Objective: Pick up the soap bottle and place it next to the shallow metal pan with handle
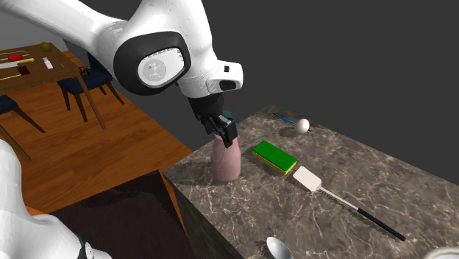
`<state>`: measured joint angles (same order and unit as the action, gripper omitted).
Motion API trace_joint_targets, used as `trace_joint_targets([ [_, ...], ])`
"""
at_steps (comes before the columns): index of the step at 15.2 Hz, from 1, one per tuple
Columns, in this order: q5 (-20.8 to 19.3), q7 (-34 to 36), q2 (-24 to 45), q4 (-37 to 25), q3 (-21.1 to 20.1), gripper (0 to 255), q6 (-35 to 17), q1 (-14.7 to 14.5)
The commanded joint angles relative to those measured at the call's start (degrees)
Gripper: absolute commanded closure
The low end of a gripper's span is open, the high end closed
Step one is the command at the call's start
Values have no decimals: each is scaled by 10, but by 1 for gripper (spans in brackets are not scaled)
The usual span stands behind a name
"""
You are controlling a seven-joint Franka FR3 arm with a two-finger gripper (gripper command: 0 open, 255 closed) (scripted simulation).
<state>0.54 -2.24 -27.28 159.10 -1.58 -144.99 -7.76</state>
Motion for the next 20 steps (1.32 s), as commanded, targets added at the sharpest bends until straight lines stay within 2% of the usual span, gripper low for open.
trace_joint_targets([
  [1, 0, 0, 0, 0, 0, 255, 0, 0],
  [7, 0, 0, 0, 0, 0, 255, 0, 0],
  [20, 0, -1, -62, -63, 2, 255, 125, 0],
])
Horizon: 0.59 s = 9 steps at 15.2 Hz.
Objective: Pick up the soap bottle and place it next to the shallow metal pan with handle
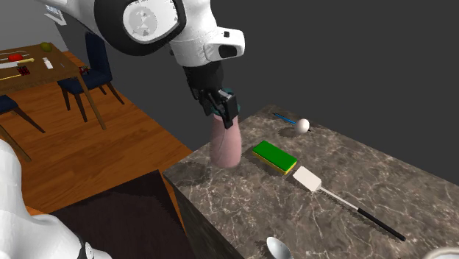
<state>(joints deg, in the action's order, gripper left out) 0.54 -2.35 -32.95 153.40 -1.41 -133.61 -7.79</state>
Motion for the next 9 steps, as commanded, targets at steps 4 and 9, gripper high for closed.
trace_joint_targets([
  [4, 0, 0, -17, -29, 0, 255, 46, 0],
  [9, 0, 0, -28, -61, 1, 255, 89, 0],
])
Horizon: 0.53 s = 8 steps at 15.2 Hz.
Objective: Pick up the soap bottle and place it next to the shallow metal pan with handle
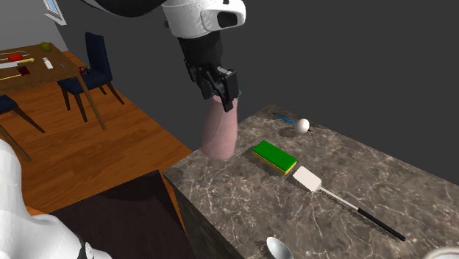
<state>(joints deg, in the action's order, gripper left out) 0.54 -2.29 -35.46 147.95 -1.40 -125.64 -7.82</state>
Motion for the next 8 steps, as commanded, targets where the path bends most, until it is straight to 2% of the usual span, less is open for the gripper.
trace_joint_targets([
  [1, 0, -1, -5, -13, 1, 255, 17, 0],
  [8, -1, -1, -12, -62, 2, 255, 74, 1],
])
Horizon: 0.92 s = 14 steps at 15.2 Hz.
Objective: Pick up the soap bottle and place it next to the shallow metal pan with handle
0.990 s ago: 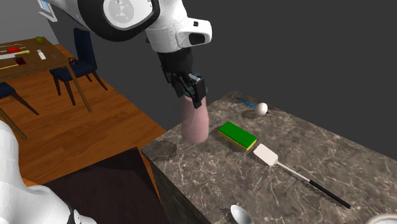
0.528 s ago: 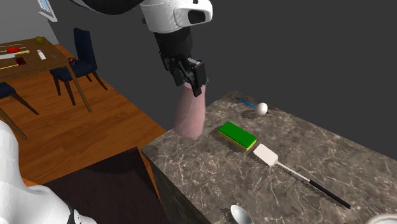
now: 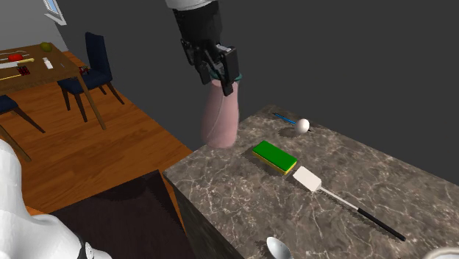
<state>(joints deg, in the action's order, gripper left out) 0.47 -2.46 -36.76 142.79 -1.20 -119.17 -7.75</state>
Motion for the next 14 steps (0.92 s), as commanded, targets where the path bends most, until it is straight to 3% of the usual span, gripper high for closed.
trace_joint_targets([
  [1, 0, 0, 0, -18, 0, 255, 17, 0],
  [14, -1, 0, 6, -122, 0, 255, 116, 0],
])
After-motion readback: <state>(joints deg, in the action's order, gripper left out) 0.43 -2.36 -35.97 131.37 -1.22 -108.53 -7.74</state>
